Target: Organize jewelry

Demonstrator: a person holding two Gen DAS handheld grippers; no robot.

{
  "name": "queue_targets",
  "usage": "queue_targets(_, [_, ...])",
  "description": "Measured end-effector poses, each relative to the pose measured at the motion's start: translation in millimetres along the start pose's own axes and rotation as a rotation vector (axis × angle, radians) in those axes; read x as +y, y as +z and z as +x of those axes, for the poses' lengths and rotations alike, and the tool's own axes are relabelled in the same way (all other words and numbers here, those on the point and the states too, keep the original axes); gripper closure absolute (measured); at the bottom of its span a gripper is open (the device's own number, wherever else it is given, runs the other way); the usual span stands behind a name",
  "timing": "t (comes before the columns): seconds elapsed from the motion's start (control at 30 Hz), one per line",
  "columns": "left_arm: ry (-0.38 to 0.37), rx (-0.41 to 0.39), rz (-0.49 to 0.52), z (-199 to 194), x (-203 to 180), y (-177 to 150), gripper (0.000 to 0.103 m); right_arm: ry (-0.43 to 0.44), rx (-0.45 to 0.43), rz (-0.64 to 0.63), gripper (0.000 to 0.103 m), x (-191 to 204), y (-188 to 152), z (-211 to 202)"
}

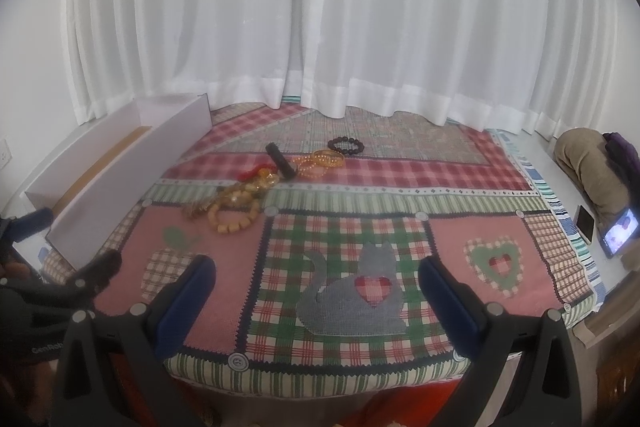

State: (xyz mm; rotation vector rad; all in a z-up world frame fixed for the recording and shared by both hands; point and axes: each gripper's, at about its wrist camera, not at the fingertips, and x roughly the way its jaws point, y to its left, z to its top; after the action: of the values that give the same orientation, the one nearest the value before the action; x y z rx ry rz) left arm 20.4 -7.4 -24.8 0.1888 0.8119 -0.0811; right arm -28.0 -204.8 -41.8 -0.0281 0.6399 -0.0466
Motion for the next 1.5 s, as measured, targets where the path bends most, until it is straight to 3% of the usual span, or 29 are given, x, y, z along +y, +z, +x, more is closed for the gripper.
queue_targets(0.37, [-0.021,0.083,-0.009,44,9,14,0.0,0.074,0.038,0.025,0.0,-11,8,32])
queue_targets(0.5, [-0.042,0.098,-0.021,57,16,25,0.0,0.16,0.115,0.04,0.0,-22,20,63])
queue_targets(0.6, [-0.053,0.102,-0.015,67,18,36,0.0,0.21,0.195,0.075,0.0,-37,29,94])
queue_targets(0.77, [-0.058,0.122,-0.002,86,16,54,0.0,0.215,0.285,0.088,0.0,-57,48,132])
queue_targets(0.87, [-0.068,0.134,0.002,99,13,67,0.0,0.227,0.329,0.11,0.0,-73,72,164])
queue_targets(1.03, [-0.086,0.144,0.011,118,5,87,0.0,0.188,0.416,0.186,0.001,-109,126,252])
queue_targets(1.1, [-0.094,0.161,0.009,129,3,96,0.0,0.194,0.452,0.184,0.026,-112,143,287])
queue_targets(1.27, [-0.113,0.201,-0.016,152,3,110,0.0,0.228,0.527,0.152,0.053,-96,176,369])
queue_targets(1.4, [-0.129,0.247,-0.037,169,9,118,0.0,0.223,0.567,0.123,0.065,-71,186,416])
queue_targets(1.5, [-0.134,0.267,-0.046,177,12,121,0.0,0.203,0.589,0.06,0.067,-51,188,434])
